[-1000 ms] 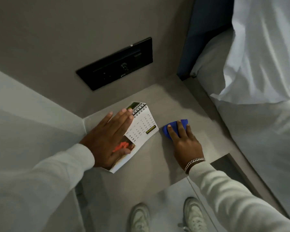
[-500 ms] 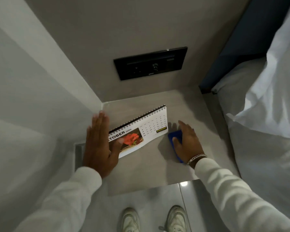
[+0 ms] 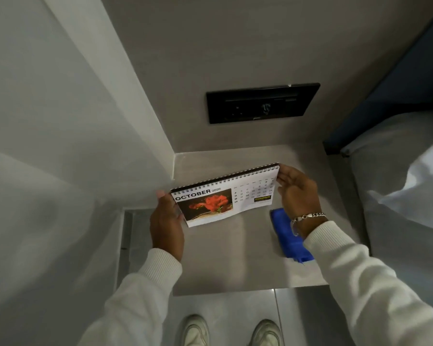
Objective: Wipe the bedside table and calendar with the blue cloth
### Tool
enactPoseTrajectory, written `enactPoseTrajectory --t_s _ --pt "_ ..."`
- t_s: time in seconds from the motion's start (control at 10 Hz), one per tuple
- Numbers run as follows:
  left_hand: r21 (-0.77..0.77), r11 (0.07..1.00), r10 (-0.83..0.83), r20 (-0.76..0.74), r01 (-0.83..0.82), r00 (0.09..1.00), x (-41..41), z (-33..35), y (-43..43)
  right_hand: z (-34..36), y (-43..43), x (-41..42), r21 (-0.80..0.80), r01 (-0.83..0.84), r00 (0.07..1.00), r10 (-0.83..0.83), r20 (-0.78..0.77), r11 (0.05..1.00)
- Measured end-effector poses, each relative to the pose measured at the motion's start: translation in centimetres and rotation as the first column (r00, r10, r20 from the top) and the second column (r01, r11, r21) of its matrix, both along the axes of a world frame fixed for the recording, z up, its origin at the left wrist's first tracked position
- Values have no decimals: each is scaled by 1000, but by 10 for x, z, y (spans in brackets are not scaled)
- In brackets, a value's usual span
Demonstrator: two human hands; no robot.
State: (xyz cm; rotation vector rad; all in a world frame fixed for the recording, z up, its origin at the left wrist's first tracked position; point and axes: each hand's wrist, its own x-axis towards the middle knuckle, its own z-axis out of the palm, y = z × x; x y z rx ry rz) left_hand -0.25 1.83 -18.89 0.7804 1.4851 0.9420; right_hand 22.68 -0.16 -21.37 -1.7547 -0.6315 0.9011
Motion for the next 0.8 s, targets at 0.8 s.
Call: enactPoseTrajectory --t_s 0.8 --pt "398 713 -192 -682 578 706 27 186 92 284 -34 23 678 -43 997 71 -14 734"
